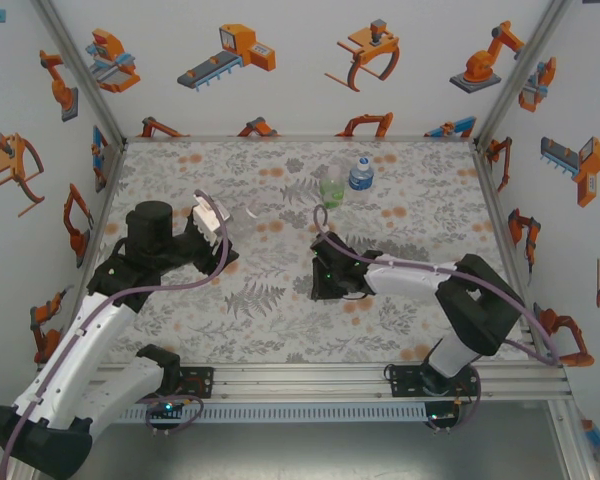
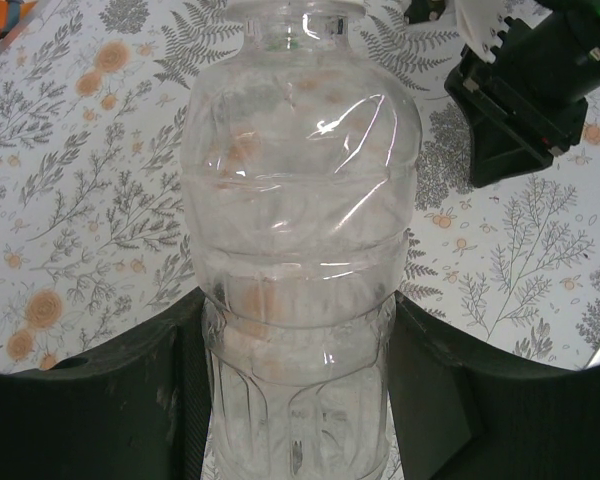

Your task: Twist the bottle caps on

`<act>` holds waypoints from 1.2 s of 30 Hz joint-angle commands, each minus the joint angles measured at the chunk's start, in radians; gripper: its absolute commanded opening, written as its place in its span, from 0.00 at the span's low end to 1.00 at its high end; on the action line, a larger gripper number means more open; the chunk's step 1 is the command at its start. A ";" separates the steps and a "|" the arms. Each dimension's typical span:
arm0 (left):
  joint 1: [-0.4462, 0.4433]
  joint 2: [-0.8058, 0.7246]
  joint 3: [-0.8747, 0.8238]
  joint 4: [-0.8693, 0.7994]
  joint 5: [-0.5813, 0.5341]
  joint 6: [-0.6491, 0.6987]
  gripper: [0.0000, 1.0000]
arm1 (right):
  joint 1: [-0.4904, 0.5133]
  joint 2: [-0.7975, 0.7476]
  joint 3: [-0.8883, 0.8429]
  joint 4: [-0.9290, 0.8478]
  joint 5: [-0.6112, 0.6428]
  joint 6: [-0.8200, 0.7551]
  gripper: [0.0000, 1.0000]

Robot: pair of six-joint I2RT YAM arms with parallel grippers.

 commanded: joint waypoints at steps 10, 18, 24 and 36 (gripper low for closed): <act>-0.003 0.012 0.025 -0.008 -0.002 0.013 0.15 | -0.163 -0.106 -0.228 0.125 -0.154 0.121 0.40; -0.003 0.023 0.026 -0.013 -0.007 0.013 0.15 | -0.157 -0.180 -0.129 -0.113 -0.014 0.023 0.46; -0.003 0.029 0.027 -0.016 -0.010 0.016 0.15 | -0.064 -0.160 0.010 -0.239 0.158 -0.046 0.55; -0.003 0.037 0.032 -0.022 -0.011 0.017 0.16 | 0.077 0.044 0.249 -0.362 0.246 -0.193 0.49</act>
